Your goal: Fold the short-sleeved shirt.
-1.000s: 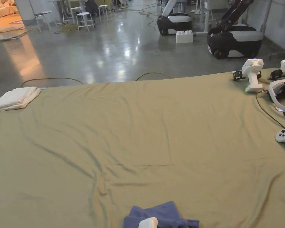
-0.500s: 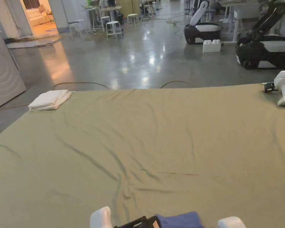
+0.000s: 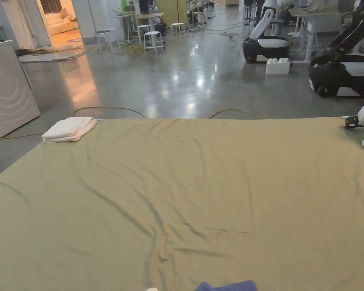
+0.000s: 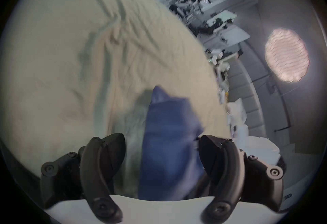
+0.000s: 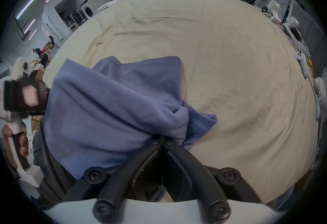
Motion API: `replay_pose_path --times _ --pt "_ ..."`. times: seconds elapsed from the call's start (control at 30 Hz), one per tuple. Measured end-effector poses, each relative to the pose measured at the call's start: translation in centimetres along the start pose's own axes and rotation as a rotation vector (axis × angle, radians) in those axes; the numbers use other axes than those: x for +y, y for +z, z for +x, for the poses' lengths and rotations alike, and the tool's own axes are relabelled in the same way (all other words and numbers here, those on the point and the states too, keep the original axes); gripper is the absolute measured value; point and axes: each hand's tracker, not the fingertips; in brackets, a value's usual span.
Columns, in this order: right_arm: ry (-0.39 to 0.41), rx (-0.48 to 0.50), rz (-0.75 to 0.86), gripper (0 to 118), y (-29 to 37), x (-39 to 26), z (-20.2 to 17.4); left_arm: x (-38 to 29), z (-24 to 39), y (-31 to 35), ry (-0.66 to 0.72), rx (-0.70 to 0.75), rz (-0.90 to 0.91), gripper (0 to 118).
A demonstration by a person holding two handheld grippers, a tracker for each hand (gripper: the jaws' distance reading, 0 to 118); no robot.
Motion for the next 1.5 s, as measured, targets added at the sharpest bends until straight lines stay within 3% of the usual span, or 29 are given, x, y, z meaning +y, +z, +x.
replay_pose_path --times 0.03,0.07,0.1,0.27,0.33,0.4,0.5,0.57,0.67,0.7,0.8,0.87,0.93,0.97,1.0,1.1,1.2,1.33,1.43,1.5 --pt "-0.01 0.006 0.003 0 -0.1 -0.1 0.2 -0.1 -0.1 -1.1 -0.004 -0.011 -0.041 77" --pt "-0.03 0.015 0.007 0 -0.1 -0.1 0.4 -0.4 -0.1 -1.4 0.008 -0.043 -0.016 47" --pt "-0.045 0.02 0.009 0 0.1 -0.2 0.4 -0.6 0.2 -1.4 -0.003 -0.016 0.006 43" --pt "-0.111 0.058 0.021 0 2.5 0.2 0.3 -0.3 0.2 1.6 0.039 -0.085 0.071 38" --pt "-0.166 0.174 0.14 0 6.0 0.0 0.4 0.7 -0.7 5.1 0.124 -0.172 0.122 38" --pt "-0.206 0.257 0.191 0 9.1 0.0 0.4 2.6 -1.7 9.6 0.09 -0.152 0.212 38" --pt "-0.23 0.237 0.207 0 10.7 -0.2 1.6 6.8 -5.3 16.9 0.04 0.011 0.3 38" --pt "-0.258 0.234 0.203 0 10.9 -0.6 2.4 9.4 -9.1 20.6 0.087 0.142 0.306 38" --pt "-0.387 0.299 0.17 0 11.2 -1.3 3.6 12.9 -13.9 23.6 0.165 0.448 0.278 38" --pt "-0.394 0.313 0.17 0 11.4 -1.5 3.9 13.5 -14.9 24.1 0.164 0.508 0.298 38" --pt "-0.372 0.284 0.197 0 12.7 -1.7 3.7 15.6 -18.0 24.6 0.294 0.429 0.319 41" --pt "-0.374 0.245 0.203 0 13.0 -1.5 3.9 16.4 -18.5 23.3 0.297 0.434 0.278 52" --pt "-0.383 0.246 0.209 0 13.3 -1.4 4.1 17.0 -17.9 22.6 0.245 0.603 0.243 55" --pt "-0.388 0.246 0.211 0 13.6 -1.3 4.1 17.2 -17.4 22.7 0.209 0.665 0.255 71" --pt "-0.385 0.241 0.216 0 14.1 -1.3 4.1 16.8 -16.4 23.0 0.162 0.676 0.259 79" --pt "-0.275 0.142 0.244 0 16.5 -1.2 3.8 16.7 -13.5 25.1 0.002 0.645 0.203 82" --pt "-0.166 0.017 0.327 0 19.5 -0.6 3.5 15.0 -7.9 28.5 -0.214 0.67 0.322 82" --pt "-0.063 -0.115 0.524 0 23.9 0.2 3.1 9.1 2.3 33.0 -0.518 0.428 0.633 82" --pt "-0.035 -0.172 0.702 0 26.8 0.1 1.2 4.1 8.2 34.3 -0.545 0.24 0.874 82" --pt "-0.049 -0.146 0.778 0 27.6 -0.5 0.7 1.1 11.7 34.0 -0.545 0.266 1.015 81"
